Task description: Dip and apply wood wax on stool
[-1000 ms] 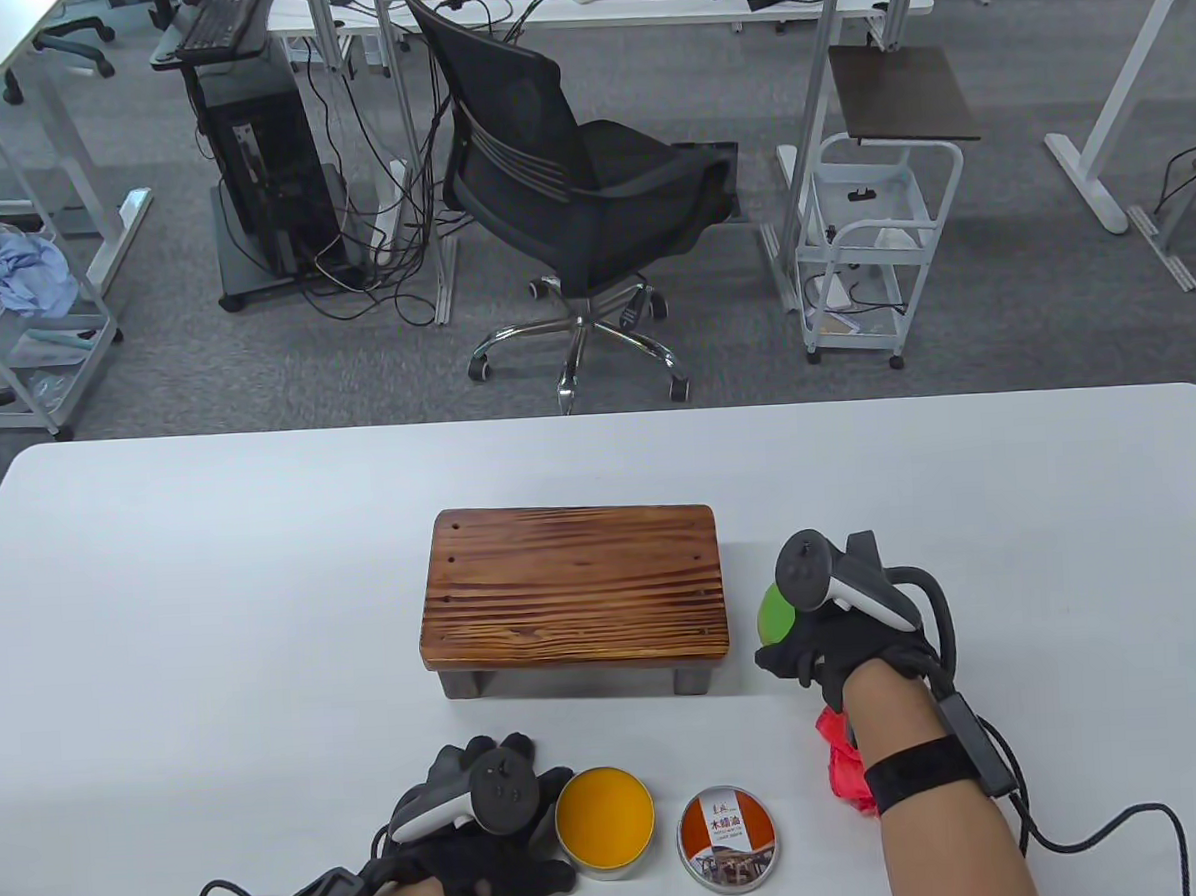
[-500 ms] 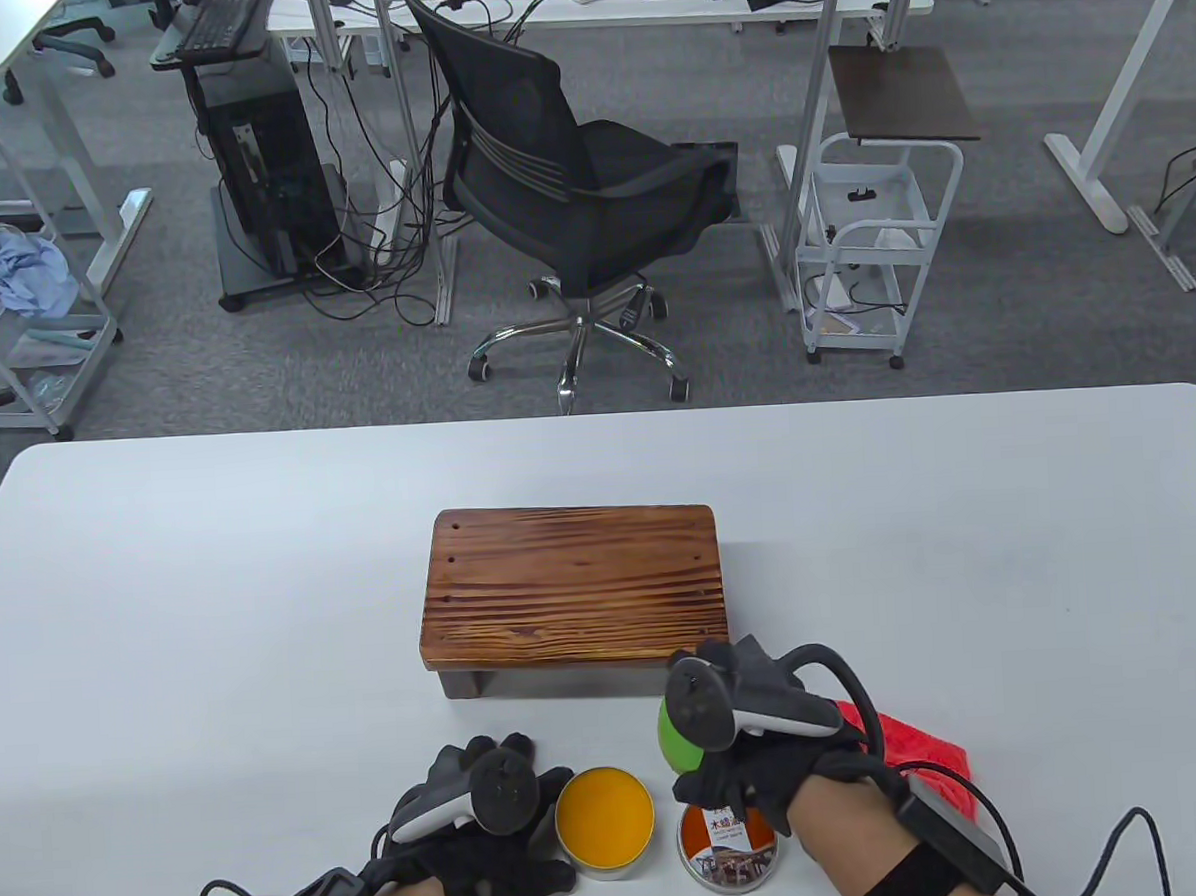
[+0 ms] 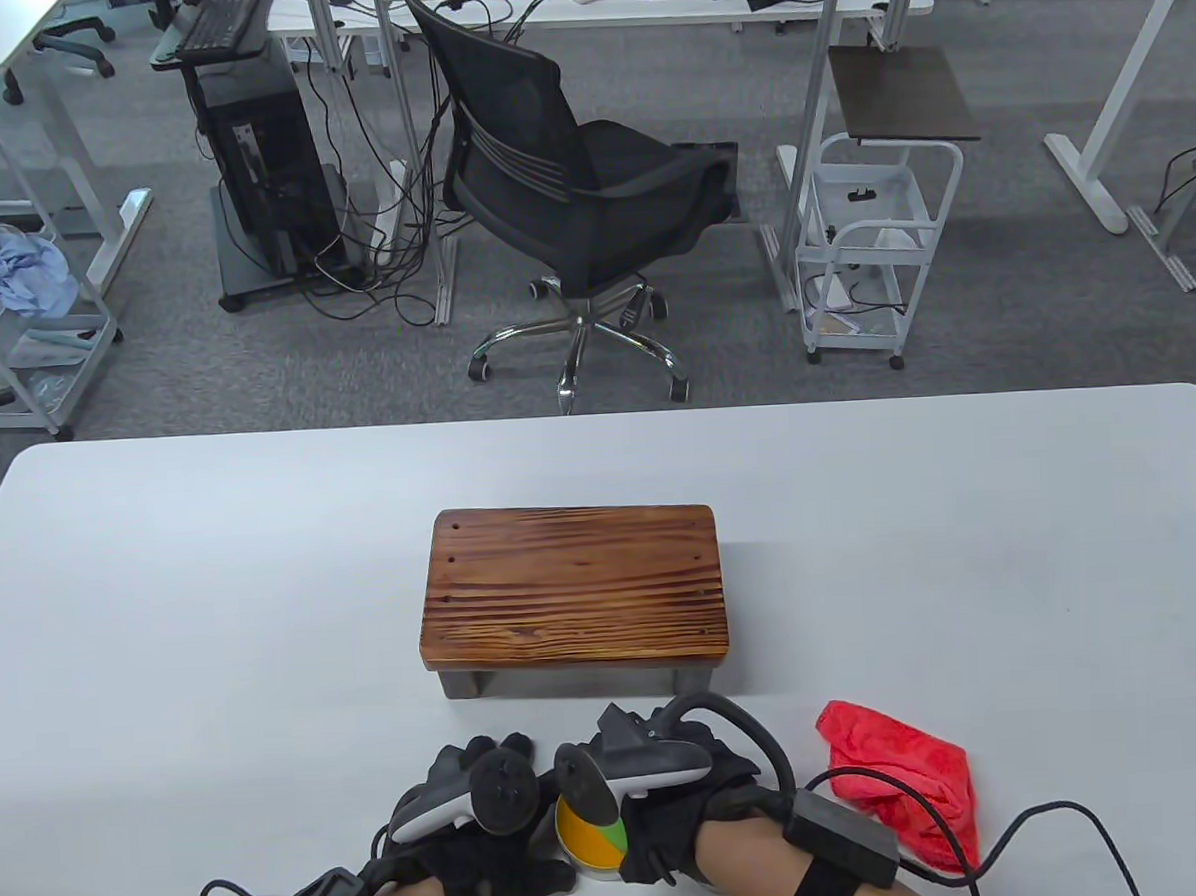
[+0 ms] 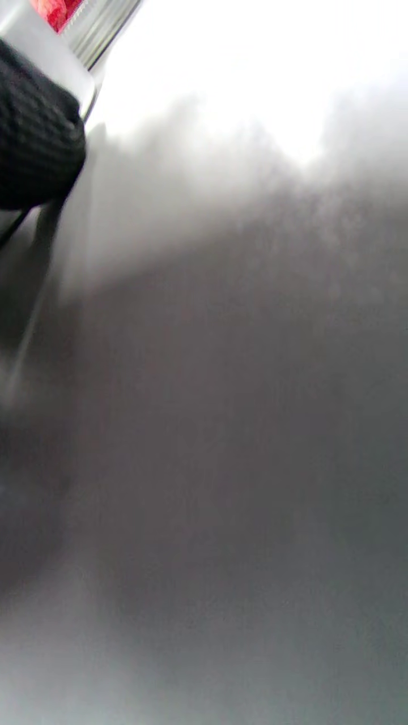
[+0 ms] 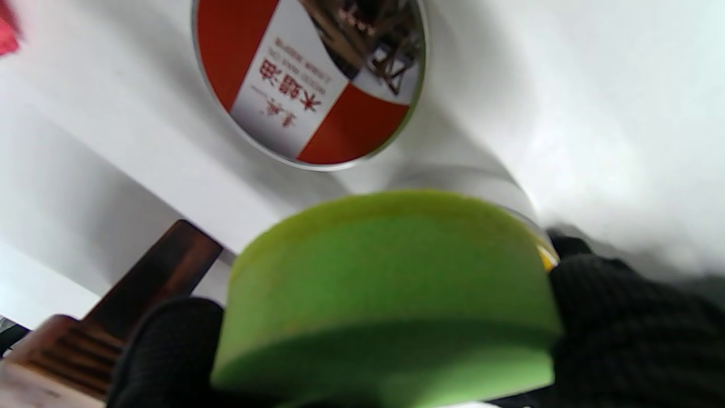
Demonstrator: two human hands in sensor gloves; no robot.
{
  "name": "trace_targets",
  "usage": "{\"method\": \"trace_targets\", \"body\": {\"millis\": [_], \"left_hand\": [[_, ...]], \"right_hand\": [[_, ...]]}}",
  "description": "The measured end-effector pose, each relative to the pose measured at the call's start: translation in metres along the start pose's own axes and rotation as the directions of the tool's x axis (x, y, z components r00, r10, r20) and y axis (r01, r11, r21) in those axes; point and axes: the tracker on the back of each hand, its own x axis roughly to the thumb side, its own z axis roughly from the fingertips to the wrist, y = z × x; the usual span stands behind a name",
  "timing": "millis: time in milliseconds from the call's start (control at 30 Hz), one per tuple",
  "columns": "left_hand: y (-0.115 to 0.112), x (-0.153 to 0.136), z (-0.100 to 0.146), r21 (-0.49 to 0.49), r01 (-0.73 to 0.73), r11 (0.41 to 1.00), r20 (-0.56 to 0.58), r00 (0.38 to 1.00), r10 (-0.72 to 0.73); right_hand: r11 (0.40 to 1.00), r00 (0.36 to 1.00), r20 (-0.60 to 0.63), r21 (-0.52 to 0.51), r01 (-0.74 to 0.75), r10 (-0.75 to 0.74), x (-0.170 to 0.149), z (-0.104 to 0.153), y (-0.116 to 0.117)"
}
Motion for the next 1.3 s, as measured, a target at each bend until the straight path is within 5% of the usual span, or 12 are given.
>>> {"method": "trace_targets", "body": {"millis": [567, 1300], "left_hand": [[0.000, 0.001, -0.001, 0.003, 0.008, 1.000, -0.004, 1.000, -0.008], [0.000, 0.001, -0.001, -0.001, 0.010, 1.000, -0.008, 1.000, -0.010]], "right_hand": [[0.984, 0.986, -0.009, 0.063, -0.166, 0.167, 0.032, -0.022, 0.005], [1.000, 0.999, 0.040, -0.009, -0.022, 0.022, 0.028, -0.033, 0.011]]}}
